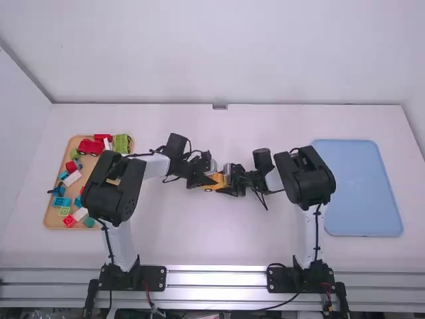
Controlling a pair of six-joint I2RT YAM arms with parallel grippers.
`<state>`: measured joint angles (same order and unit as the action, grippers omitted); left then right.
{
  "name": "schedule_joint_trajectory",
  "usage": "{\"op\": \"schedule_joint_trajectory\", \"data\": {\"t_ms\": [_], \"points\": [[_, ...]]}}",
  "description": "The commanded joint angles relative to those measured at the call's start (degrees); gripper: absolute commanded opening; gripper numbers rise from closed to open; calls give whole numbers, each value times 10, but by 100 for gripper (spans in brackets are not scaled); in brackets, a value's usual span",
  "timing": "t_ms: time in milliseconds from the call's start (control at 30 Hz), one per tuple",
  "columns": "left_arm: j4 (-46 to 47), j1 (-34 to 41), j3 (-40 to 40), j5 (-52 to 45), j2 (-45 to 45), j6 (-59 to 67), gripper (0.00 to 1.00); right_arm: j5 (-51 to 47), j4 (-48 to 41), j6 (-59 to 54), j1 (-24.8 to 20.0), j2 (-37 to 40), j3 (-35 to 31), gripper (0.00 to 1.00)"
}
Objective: Assemble lego blocks to make yellow taxi
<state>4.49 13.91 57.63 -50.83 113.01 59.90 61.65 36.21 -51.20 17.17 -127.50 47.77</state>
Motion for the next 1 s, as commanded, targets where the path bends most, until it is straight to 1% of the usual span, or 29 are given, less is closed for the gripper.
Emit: {"op": "schedule_joint_trajectory", "data": {"t_ms": [0,200,267,300,333,367,467,567,633,700,733,800,967], "points": [[8,-18,-19,42,15,14,2,-2,-5,-12,1,-8,-2,57],[-22,-7,-44,35,16,10,2,-2,-6,-12,1,-8,-2,57],[-57,-8,-65,39,16,-18,2,-2,-6,-12,1,-8,-2,57],[-85,-9,-82,55,16,-47,2,-2,-6,-12,1,-8,-2,57],[-91,-8,-86,61,16,-52,2,-2,-6,-12,1,-8,-2,57],[-109,-8,-102,90,16,-69,2,-2,-6,-12,1,-8,-2,57],[-114,-8,-125,146,16,-70,2,-2,-6,-12,1,-8,-2,57],[-111,-8,-133,174,16,-70,2,-2,-6,-12,1,-8,-2,57],[-110,-8,-133,162,16,-70,2,-2,-6,-12,1,-8,-2,58],[-110,-8,-130,104,16,-47,2,-1,-6,-11,2,-8,-1,57],[-112,-8,-130,72,16,-30,2,-1,-6,-12,1,-8,-1,58],[-118,-7,-129,43,16,-20,2,0,-6,-14,1,-8,-1,58],[-137,8,-129,44,16,-19,2,0,-5,-14,1,-8,-2,58]]}}
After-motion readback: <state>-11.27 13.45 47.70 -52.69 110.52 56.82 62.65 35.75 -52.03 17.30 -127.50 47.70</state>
